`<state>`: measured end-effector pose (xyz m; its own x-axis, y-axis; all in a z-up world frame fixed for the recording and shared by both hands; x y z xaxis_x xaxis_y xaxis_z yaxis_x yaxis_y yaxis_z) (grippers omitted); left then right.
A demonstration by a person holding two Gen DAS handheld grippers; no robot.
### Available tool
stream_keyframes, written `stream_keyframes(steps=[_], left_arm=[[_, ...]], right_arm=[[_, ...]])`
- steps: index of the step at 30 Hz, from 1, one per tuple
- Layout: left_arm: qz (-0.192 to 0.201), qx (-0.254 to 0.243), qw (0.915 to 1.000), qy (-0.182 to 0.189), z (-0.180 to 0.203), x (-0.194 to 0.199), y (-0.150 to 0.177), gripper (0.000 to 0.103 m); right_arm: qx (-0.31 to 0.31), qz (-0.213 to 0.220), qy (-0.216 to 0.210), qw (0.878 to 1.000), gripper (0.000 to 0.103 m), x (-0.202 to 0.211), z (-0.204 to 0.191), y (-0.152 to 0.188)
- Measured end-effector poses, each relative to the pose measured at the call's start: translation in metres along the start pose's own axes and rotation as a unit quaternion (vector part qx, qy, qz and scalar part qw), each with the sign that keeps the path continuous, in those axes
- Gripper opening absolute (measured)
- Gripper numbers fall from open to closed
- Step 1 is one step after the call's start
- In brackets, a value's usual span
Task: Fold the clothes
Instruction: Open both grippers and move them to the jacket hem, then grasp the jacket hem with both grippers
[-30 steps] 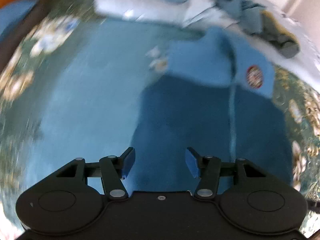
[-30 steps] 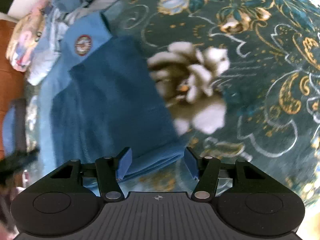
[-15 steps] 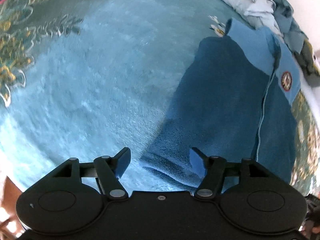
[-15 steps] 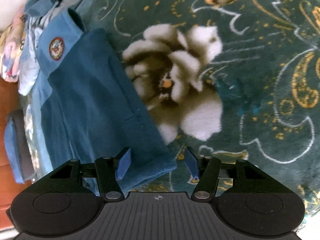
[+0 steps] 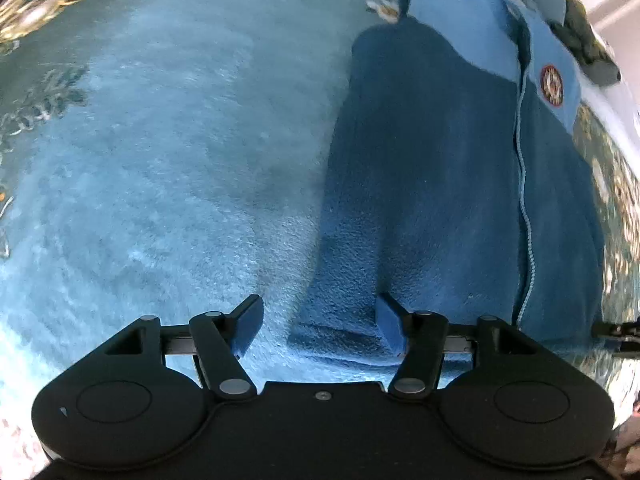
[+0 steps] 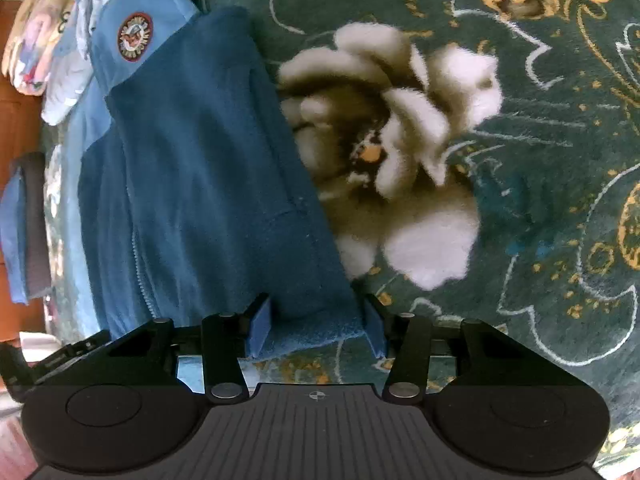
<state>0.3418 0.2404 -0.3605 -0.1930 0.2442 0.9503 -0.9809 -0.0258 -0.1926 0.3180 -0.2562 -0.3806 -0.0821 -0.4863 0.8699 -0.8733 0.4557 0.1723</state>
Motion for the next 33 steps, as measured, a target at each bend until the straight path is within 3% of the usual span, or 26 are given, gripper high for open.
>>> stream_keyframes(steps=[7,12,15,23,27,33], left_arm=[[-0.024,-0.015,0.9995,0.01,0.004,-0.013,-0.003,0.062],[-0.025,-0.023,0.9992,0.02,0.009,-0.015,-0.001,0.062],[-0.025,-0.043,0.9986,0.016,0.016,-0.018,0.0,0.062],[-0.024,-0.04,0.9982,0.037,0.014,-0.018,-0.002,0.062],[-0.017,-0.017,0.9982,0.056,0.006,-0.012,-0.002,0.058],[-0.002,0.09,0.9902,0.107,-0.025,-0.008,0.003,0.054]], right_arm=[[0.007,-0.013,-0.005,1.0,0.047,-0.003,-0.001,-0.004],[0.033,-0.01,0.005,0.999,0.03,-0.002,-0.015,-0.003],[0.044,-0.007,0.016,0.999,0.026,-0.002,-0.022,-0.002],[0.051,-0.013,0.033,0.998,0.025,-0.005,-0.031,-0.002],[0.046,-0.012,0.03,0.998,0.025,-0.002,-0.027,-0.002],[0.047,-0.011,0.031,0.998,0.025,-0.003,-0.026,-0.001]])
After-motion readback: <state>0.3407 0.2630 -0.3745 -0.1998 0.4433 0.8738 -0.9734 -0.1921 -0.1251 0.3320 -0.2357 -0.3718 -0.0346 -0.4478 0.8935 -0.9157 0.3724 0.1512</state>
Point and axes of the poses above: each gripper's, at about its wrist camera, not at the fingertips, and x roughly against the way its jaws point, z to its right, y to its underside, the point moved 1 cm from there along -x, roughly the way its jaws point, and after that the axes turned 9 degrees about -x, right-handed, at the moved point
